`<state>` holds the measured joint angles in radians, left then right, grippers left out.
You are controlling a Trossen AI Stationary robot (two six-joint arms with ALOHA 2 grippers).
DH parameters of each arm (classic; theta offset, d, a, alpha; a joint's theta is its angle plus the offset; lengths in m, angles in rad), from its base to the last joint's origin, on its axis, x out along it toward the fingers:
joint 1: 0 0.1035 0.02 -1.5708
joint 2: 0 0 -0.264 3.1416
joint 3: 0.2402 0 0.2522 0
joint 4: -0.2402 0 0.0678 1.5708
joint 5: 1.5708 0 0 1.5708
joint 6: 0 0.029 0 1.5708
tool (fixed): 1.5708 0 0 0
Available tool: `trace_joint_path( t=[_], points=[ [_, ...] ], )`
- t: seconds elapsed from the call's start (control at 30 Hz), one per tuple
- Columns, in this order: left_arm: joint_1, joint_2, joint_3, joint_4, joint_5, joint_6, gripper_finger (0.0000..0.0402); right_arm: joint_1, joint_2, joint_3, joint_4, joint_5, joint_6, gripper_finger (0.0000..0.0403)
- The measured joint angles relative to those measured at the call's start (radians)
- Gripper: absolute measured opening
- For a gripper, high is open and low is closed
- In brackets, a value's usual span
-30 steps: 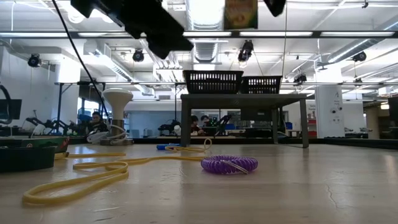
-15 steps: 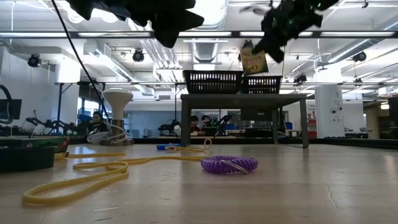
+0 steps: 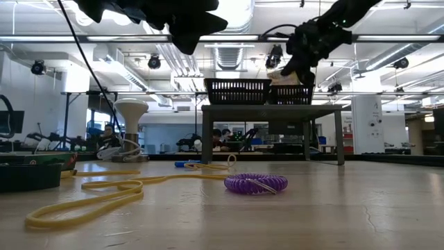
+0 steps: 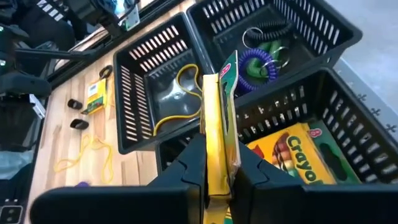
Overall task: Pick & Place Office Desk Supplies
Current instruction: Put the top yellow crayon box into the right black bin
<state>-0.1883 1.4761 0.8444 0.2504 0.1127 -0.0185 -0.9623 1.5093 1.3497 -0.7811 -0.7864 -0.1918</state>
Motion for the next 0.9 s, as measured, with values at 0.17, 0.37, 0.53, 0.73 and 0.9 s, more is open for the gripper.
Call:
trace_joint_path(
  t=[0.17, 0.37, 0.53, 0.73, 0.9],
  points=[
    [0.000, 0.000, 0.000, 0.000, 0.000, 0.000, 0.0188, 0.000, 0.023, -0.009, -0.002, 0.000, 0.006, 0.0039],
    [0.000, 0.000, 0.000, 0.000, 0.000, 0.000, 0.0188, 0.000, 0.031, -0.014, -0.008, -0.001, -0.001, 0.0041],
    [0.000, 0.000, 0.000, 0.000, 0.000, -0.001, 0.0188, 0.000, 0.017, -0.018, -0.009, 0.005, -0.015, 0.0055],
    [0.000, 0.000, 0.000, 0.000, 0.000, -0.001, 0.0188, 0.000, 0.015, -0.018, -0.009, 0.120, -0.026, 0.0109],
    [0.000, 0.000, 0.000, 0.000, 0.000, -0.003, 0.0188, 0.000, 0.015, -0.018, -0.008, 0.188, -0.054, 0.0156]
  ],
)
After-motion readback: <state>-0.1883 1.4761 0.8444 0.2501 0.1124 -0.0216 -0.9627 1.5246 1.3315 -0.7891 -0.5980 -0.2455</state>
